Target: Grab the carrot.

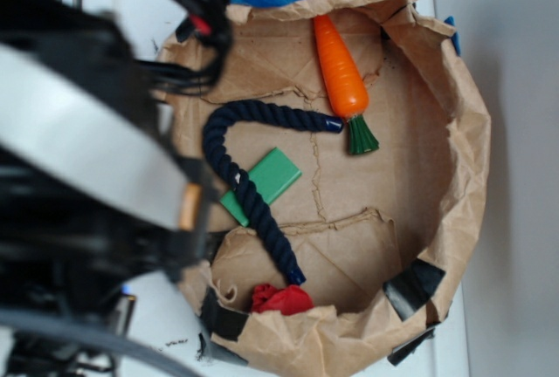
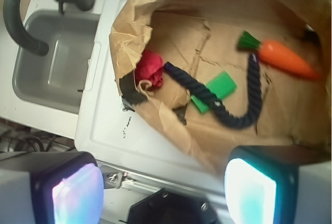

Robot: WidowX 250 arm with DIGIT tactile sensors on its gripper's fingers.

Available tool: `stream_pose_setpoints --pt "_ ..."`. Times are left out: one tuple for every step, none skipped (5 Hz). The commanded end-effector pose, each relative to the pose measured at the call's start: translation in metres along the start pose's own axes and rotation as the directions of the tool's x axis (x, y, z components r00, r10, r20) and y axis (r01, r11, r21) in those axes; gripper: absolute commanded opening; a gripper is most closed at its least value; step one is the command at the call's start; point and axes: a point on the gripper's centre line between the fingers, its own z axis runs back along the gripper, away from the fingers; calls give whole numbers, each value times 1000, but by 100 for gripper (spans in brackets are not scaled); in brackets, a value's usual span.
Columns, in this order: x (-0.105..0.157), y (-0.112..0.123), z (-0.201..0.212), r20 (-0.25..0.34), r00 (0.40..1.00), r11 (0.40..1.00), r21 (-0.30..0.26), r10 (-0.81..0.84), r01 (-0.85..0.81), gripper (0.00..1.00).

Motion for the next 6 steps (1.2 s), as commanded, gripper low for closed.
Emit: stream_pose_setpoints --pt "12 15 1 11 981 976 102 -194 192 100" --pt "12 15 1 11 981 976 102 -194 192 100" --pt "12 15 1 11 981 976 102 -194 192 100" --pt "8 27 -9 43 926 925 86 -374 370 100" --pt "12 38 -21 53 884 883 99 -465 459 100" --pt "24 49 -37 32 852 850 97 -523 518 100"
